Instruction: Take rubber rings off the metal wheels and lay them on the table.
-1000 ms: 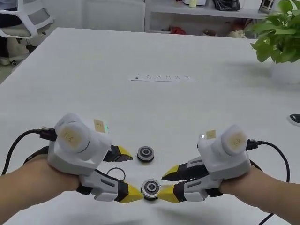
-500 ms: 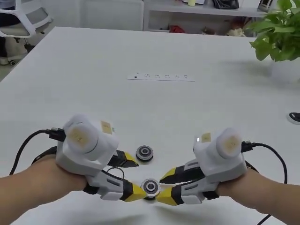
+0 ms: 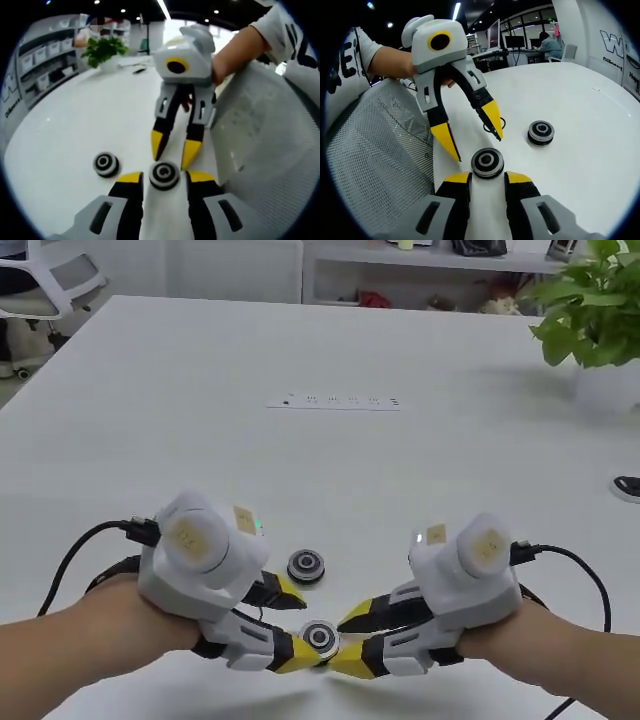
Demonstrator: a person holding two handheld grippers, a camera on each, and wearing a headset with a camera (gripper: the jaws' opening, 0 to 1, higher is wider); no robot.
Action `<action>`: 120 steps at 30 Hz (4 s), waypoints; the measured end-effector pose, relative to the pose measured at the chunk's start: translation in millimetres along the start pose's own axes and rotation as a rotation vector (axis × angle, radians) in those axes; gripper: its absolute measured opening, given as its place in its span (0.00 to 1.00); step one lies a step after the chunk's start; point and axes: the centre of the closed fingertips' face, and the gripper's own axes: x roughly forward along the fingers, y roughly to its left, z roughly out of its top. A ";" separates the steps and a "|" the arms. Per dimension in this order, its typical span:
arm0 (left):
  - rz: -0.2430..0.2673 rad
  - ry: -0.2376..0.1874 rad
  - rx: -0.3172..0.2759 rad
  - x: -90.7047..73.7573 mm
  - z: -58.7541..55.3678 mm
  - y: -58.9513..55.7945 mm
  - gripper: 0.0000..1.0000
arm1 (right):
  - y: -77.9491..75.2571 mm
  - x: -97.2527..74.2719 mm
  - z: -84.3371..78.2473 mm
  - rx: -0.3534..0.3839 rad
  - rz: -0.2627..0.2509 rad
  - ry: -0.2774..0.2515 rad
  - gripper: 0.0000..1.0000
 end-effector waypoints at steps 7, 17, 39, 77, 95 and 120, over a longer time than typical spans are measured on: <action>-0.010 0.009 0.006 5.2 -0.9 -3.0 0.30 | 0.6 0.1 -0.4 0.001 0.001 -0.002 0.23; -0.011 0.020 0.008 10.3 -2.5 -4.5 0.23 | 1.6 0.5 -2.1 -0.001 0.003 0.003 0.23; 0.034 0.004 0.041 12.4 -3.9 0.5 0.15 | 1.0 2.2 -0.4 -0.007 0.001 -0.002 0.23; 0.049 0.005 0.082 14.1 -3.8 -1.2 0.14 | 1.1 6.6 1.0 -0.064 -0.015 -0.002 0.23; 0.063 0.007 0.079 12.1 -5.3 0.6 0.14 | -3.9 -0.1 -5.0 -0.101 -0.033 0.029 0.03; 0.073 0.006 0.083 12.5 -5.6 0.2 0.14 | -8.9 -3.2 -5.5 0.052 -0.034 0.010 0.00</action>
